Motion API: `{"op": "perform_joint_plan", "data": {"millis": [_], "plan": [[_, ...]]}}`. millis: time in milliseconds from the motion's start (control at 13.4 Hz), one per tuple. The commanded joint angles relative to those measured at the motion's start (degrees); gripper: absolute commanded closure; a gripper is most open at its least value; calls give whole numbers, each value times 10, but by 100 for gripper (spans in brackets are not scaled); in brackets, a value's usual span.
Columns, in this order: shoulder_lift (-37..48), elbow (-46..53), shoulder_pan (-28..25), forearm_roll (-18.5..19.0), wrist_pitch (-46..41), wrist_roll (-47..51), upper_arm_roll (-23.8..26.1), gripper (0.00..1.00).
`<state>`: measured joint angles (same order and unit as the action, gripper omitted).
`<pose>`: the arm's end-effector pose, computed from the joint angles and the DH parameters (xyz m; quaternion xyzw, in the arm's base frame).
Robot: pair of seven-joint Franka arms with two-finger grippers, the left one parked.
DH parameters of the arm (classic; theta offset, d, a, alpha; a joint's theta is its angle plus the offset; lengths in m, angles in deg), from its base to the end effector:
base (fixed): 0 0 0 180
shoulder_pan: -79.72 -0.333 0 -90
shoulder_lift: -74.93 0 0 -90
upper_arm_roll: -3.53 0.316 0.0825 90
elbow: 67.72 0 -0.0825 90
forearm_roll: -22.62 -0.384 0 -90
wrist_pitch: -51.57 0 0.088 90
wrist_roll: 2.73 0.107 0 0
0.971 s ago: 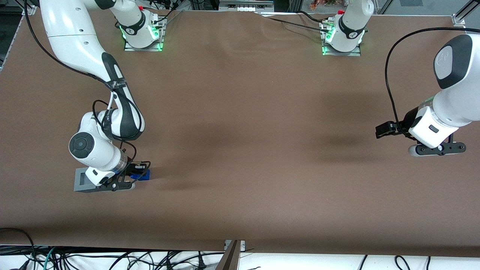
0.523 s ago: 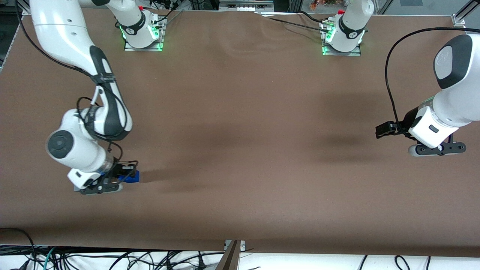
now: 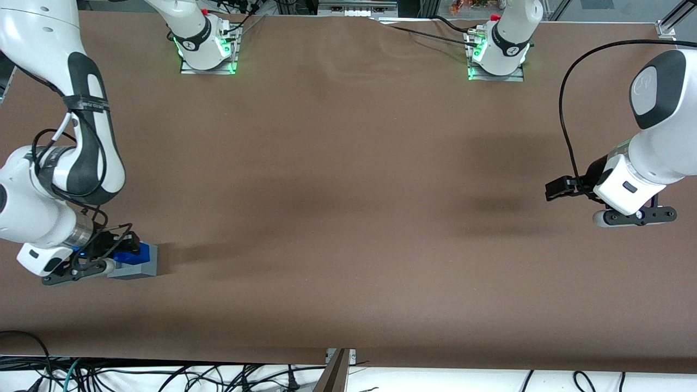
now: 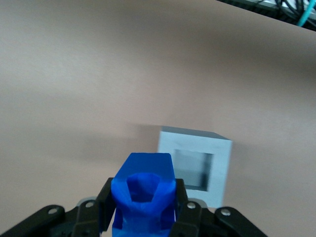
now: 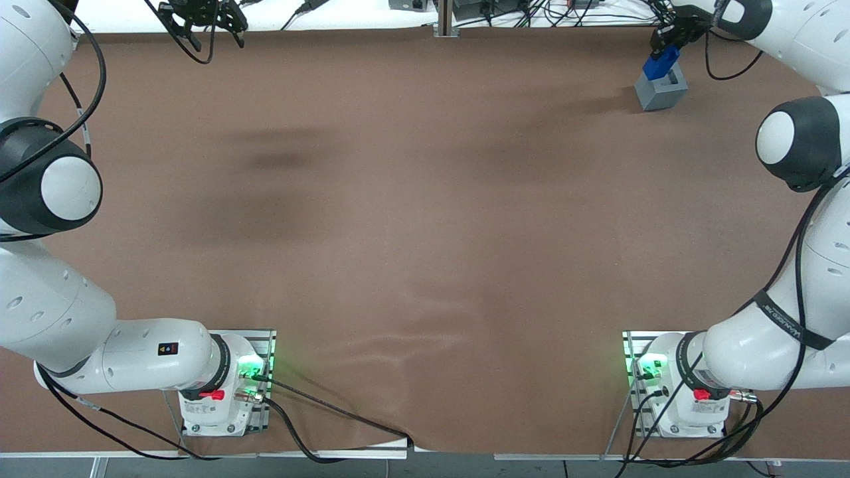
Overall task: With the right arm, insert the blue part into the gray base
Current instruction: 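Carry the held blue part over the gray base's recess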
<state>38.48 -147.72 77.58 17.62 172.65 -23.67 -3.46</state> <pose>0.7300 -0.0397 0.3439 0.9903 0.1323 0.0423 0.0070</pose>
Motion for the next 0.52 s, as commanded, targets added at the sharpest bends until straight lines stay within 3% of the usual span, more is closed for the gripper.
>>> {"op": "perform_joint_plan", "data": {"millis": [0,448], "plan": [[-8,13,14,-2,18,-17,-1,76],[-30,13,29,-6,55,-6,-2,76]]}}
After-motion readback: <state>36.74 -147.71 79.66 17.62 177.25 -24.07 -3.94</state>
